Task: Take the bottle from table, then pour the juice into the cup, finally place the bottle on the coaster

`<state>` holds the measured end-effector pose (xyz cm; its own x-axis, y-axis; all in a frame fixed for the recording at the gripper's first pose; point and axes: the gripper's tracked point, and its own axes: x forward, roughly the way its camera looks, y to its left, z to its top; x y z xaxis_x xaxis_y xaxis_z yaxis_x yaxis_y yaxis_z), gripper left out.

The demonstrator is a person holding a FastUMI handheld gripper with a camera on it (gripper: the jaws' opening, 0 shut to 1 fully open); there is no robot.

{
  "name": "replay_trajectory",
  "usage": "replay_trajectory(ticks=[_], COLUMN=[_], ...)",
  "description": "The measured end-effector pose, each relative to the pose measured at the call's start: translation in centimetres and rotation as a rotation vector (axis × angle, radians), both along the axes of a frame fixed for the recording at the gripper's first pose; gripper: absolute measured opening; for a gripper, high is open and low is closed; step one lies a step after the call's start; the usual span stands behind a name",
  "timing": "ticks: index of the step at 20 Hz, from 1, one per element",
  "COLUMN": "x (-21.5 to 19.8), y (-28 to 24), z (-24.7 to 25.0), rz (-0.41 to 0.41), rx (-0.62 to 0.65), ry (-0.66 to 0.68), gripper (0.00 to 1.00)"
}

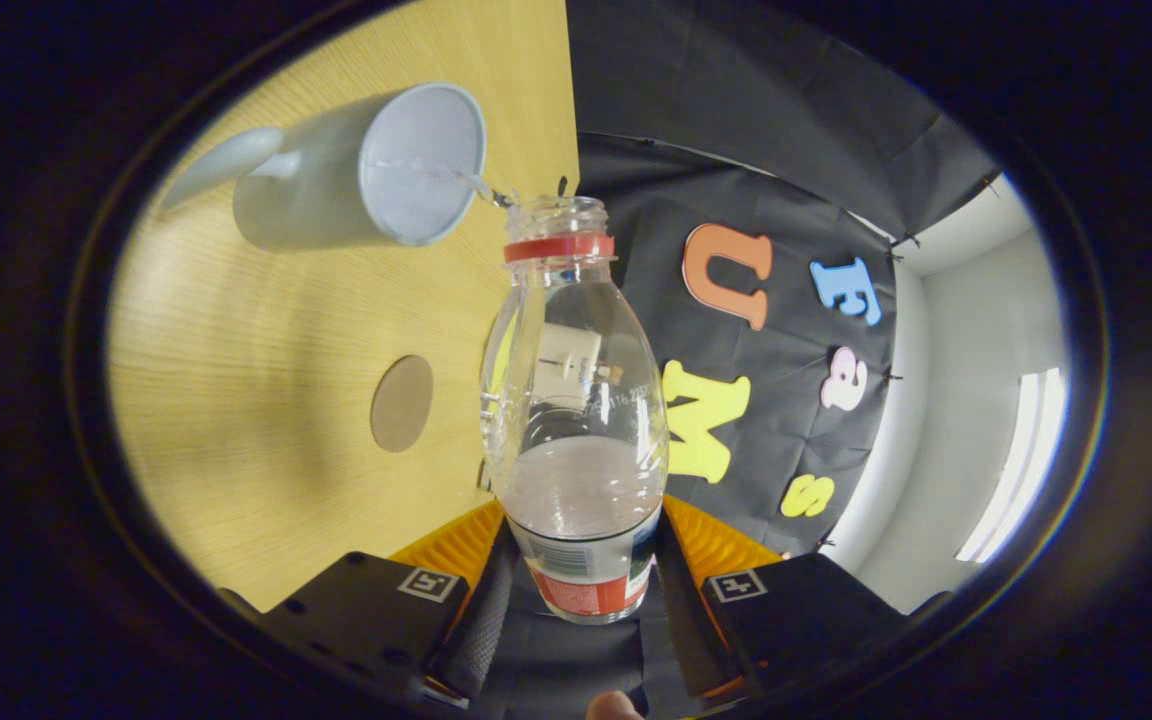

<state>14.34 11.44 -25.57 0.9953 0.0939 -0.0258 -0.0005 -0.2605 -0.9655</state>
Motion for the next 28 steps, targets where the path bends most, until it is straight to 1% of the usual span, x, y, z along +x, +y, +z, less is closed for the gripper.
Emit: replay_trajectory(ticks=[5,22,28], x=[0.1,-0.5,-0.7], y=[0.2,1.1,1.1], z=[0.9,1.4,1.9], rz=[0.008,0.023,0.018], rx=[-0.019,-0.09,-0.109], ry=[-0.013,-0.014,-0.016], gripper=[0.76,0.76,0.76])
